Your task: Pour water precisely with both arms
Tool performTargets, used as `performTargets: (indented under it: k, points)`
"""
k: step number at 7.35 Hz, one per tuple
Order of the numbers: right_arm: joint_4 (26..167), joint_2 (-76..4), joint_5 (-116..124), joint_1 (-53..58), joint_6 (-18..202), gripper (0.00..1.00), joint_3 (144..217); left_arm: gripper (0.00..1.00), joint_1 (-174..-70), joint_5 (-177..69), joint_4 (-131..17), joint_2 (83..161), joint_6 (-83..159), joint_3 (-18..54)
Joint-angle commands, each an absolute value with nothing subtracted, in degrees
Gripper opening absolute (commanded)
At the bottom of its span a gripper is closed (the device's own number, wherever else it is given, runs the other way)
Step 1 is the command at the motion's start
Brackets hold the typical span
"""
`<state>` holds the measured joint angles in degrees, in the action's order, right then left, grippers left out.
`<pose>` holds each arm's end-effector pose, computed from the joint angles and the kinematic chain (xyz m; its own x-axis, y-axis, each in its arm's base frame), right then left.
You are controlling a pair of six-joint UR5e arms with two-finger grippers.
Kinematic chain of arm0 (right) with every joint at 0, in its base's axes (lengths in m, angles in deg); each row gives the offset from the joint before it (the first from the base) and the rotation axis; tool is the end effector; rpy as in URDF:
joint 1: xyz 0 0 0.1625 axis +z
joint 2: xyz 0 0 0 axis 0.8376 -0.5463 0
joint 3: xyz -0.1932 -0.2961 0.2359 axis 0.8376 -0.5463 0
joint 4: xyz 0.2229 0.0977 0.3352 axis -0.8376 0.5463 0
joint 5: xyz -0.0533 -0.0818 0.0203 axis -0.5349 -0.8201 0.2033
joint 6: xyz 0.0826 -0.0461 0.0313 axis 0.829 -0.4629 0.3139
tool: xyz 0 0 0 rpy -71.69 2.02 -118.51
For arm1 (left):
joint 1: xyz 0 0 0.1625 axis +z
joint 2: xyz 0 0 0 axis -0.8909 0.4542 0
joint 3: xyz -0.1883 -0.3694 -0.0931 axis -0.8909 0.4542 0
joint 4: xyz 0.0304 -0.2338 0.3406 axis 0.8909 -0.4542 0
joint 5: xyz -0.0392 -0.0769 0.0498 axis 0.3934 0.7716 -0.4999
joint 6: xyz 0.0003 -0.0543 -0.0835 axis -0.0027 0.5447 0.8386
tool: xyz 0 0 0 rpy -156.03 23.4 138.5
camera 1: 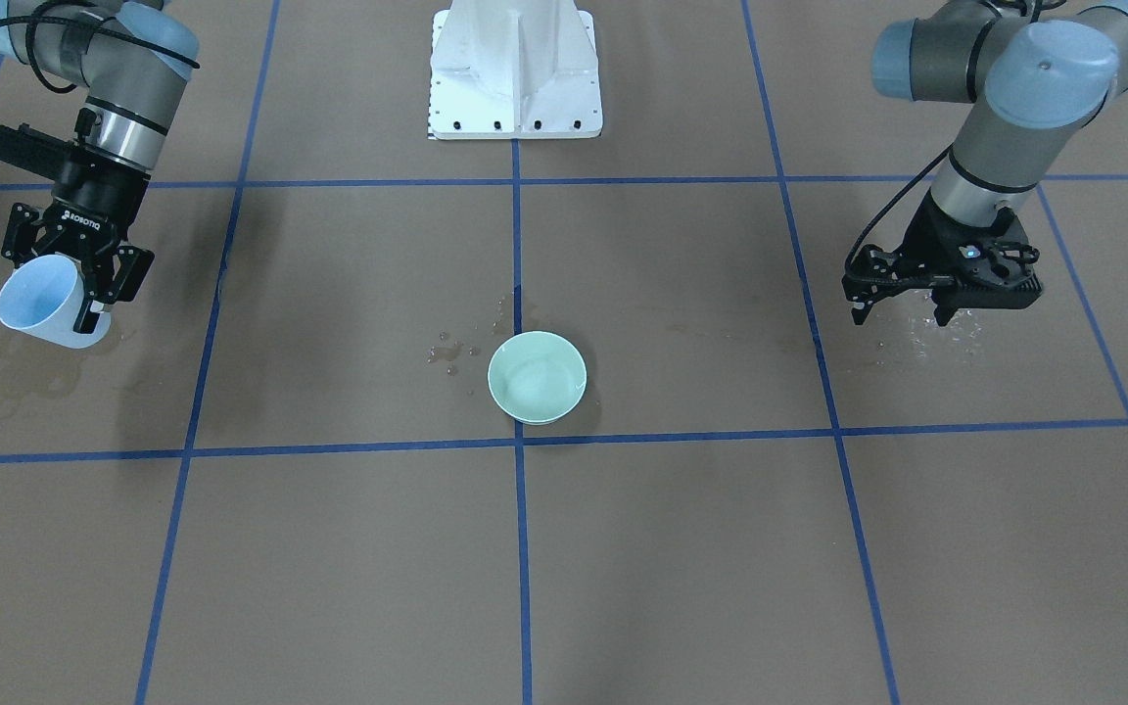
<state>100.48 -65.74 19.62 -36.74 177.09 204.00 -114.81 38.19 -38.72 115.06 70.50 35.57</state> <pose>-0.3234 -0.3439 0.4789 0.7185 0.3962 0.5717 -0.6954 0.3918 0.6024 0.2745 -0.5000 0.3834 0.7327 0.0766 -0.6762 0.0862 0.9752 0.2038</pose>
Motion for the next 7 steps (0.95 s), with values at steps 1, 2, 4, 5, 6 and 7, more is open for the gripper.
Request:
performTargets:
  k: [1,2,4,5,6,7]
  points:
    - [100.4,-70.6,15.8,-41.6,185.3,0.00,201.1,1.00,-114.7,38.2,-38.7,115.0,71.1,35.6]
    - [100.2,-70.6,15.6,-42.8,186.2,0.00,198.9,1.00,-114.6,38.2,-38.7,115.0,71.1,35.5]
    - [100.1,-70.6,15.6,-44.1,188.7,0.00,197.7,1.00,-114.4,38.2,-38.6,115.1,71.2,35.4]
    - [100.1,-70.6,15.5,-44.9,190.3,0.00,196.7,1.00,-114.4,38.2,-38.6,115.1,71.2,35.3]
    - [100.1,-70.6,15.6,-45.6,190.6,0.00,196.3,1.00,-114.4,38.2,-38.6,115.1,71.2,35.4]
    - [100.1,-70.6,15.6,-45.9,190.6,0.00,196.0,1.00,-114.4,38.3,-38.6,115.2,71.2,35.4]
